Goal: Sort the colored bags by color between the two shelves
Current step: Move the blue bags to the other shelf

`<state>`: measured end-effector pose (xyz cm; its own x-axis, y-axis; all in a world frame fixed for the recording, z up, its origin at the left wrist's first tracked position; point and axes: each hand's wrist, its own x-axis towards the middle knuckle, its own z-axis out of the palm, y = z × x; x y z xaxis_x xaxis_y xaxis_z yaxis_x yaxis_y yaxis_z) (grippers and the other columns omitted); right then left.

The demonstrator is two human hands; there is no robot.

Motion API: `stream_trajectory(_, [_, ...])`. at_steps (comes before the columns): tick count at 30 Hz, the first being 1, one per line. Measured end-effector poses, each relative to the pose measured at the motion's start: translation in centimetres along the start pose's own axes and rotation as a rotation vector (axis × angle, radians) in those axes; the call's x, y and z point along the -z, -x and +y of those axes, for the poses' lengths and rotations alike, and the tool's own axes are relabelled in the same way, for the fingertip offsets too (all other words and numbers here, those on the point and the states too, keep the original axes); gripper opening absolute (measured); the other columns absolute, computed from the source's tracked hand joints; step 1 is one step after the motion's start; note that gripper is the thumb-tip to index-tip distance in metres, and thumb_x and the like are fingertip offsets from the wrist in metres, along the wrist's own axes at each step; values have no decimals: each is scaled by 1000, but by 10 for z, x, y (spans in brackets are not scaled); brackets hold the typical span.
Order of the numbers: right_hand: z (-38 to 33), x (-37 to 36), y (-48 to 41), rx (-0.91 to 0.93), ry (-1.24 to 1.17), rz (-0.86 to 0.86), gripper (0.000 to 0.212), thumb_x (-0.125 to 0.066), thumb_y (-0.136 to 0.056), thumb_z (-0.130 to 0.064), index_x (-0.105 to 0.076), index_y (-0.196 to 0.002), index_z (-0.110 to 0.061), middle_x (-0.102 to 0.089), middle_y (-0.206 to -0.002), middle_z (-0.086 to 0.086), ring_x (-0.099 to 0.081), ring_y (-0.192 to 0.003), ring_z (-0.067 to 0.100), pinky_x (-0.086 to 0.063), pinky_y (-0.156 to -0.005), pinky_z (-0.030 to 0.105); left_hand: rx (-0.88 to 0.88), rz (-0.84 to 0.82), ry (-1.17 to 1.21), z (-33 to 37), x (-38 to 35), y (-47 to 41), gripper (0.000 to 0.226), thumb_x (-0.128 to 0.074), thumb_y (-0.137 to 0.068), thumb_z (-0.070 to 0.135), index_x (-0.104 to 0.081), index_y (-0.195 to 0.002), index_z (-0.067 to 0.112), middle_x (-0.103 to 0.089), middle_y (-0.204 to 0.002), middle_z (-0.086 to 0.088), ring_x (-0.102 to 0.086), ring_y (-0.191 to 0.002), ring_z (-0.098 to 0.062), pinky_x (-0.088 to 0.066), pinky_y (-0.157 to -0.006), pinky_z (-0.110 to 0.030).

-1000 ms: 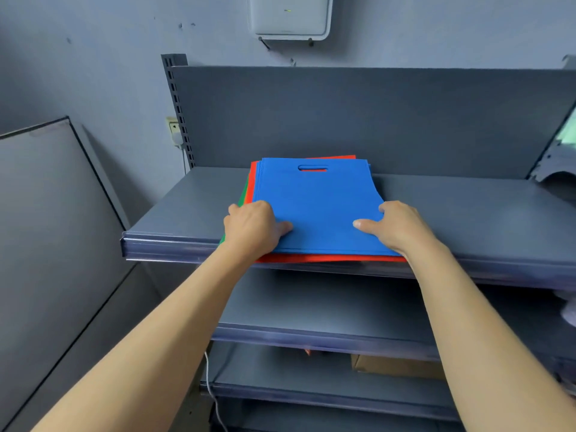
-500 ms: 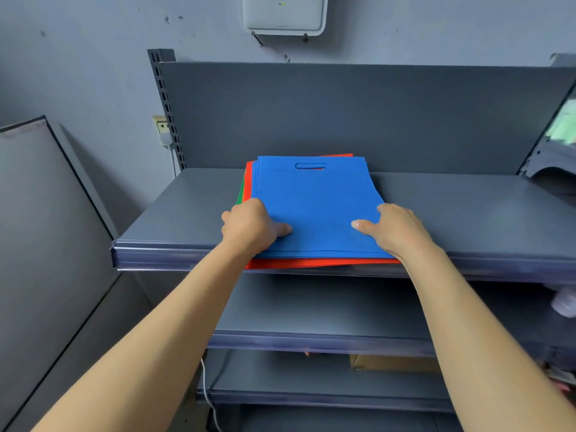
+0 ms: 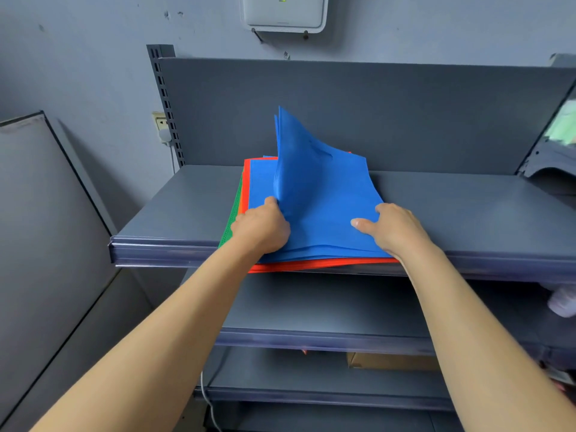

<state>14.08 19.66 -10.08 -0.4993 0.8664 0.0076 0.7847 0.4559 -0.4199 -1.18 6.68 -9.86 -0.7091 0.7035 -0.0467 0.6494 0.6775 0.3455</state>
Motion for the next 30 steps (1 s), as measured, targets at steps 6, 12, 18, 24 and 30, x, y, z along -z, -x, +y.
stream_trajectory(6, [0,1,0,9,-3,-6,59,-51,-93,-48,-47,-128,-1,-54,-132,14,-53,-119,31,-44,-95,42,-22,-51,14,2,12,3,41,-44,-95,25,-35,-129,3,-57,-119,-14,-50,-93,-29,-37,-74,-32])
stream_trajectory(12, [0,2,0,14,-3,-13,58,-52,-93,-46,-47,-128,1,-54,-131,15,-54,-118,32,-44,-95,43,-4,-36,9,6,16,7,39,-49,-94,23,-39,-124,0,-57,-115,-15,-46,-85,-26,-37,-70,-30])
stream_trajectory(18, [2,2,-2,11,-2,-3,57,-53,-92,-46,-48,-126,0,-55,-129,14,-53,-115,33,-45,-92,41,-118,50,36,9,7,10,39,-46,-91,9,-40,-130,6,-59,-114,-15,-55,-100,-33,-41,-77,-33])
stream_trajectory(24, [3,0,-4,15,-1,10,55,-53,-92,-46,-50,-124,-1,-56,-127,15,-51,-116,34,-43,-92,40,-281,81,-27,16,5,23,45,-38,-85,-3,-40,-128,9,-49,-92,-8,-54,-85,-36,-46,-74,-41])
stream_trajectory(30, [4,0,-3,32,-14,13,58,-53,-91,-47,-51,-123,1,-58,-124,16,-54,-113,35,-45,-92,41,-279,134,-12,27,5,34,52,-39,-86,-2,-46,-134,18,-33,-134,-19,-42,-112,-38,-39,-97,-40])
